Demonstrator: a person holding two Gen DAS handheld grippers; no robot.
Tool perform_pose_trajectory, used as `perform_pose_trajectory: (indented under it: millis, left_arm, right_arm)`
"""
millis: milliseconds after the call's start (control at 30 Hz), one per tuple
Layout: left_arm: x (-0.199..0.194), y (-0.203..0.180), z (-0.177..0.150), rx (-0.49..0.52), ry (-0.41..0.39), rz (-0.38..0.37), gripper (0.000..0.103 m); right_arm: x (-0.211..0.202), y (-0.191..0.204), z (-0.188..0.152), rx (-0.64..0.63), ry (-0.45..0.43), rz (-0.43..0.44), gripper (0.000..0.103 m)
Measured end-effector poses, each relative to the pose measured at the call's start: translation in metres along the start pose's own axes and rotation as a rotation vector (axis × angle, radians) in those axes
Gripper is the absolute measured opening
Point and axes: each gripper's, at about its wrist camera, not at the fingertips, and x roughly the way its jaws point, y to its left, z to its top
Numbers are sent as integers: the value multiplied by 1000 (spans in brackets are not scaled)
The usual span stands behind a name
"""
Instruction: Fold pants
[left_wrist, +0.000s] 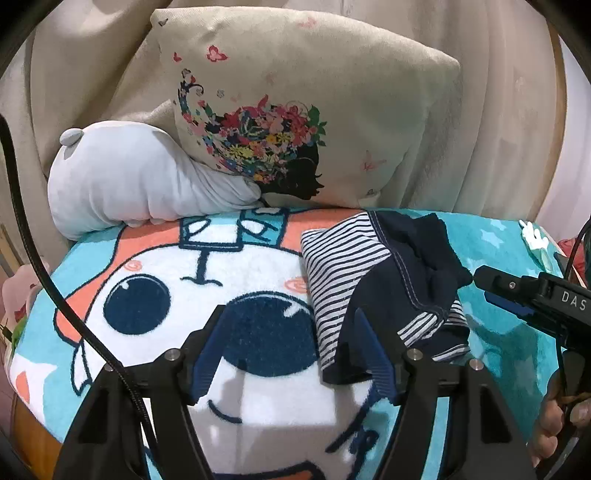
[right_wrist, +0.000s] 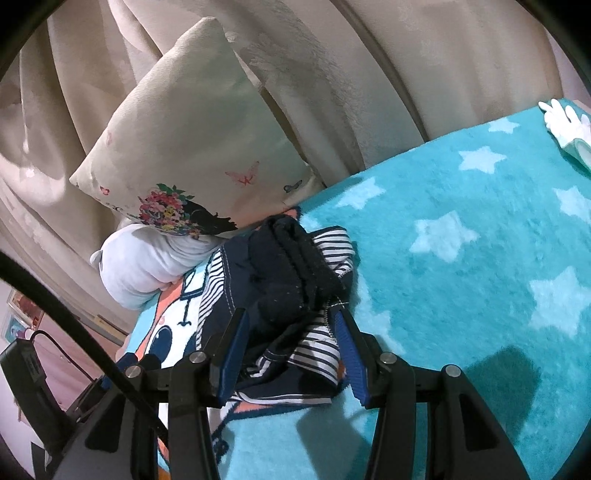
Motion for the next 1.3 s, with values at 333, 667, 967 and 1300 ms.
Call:
perform_pose_trajectory:
  millis: [333,667,967,1300]
  left_arm:
    - [21,1,1,-10,42,15,69]
    - [36,8,3,-42,72,21,69]
    - [61,37,5,-197,158,-122,70]
    - [113,53,12,-424,282,-444,70]
  right_arm:
    - [8,-14,5,21,8,-7,52]
    - [14,-19,10,6,12,-10,54]
    - [22,-33,14,56,26,5,55]
    - [65,-48,41,174,170,123,57]
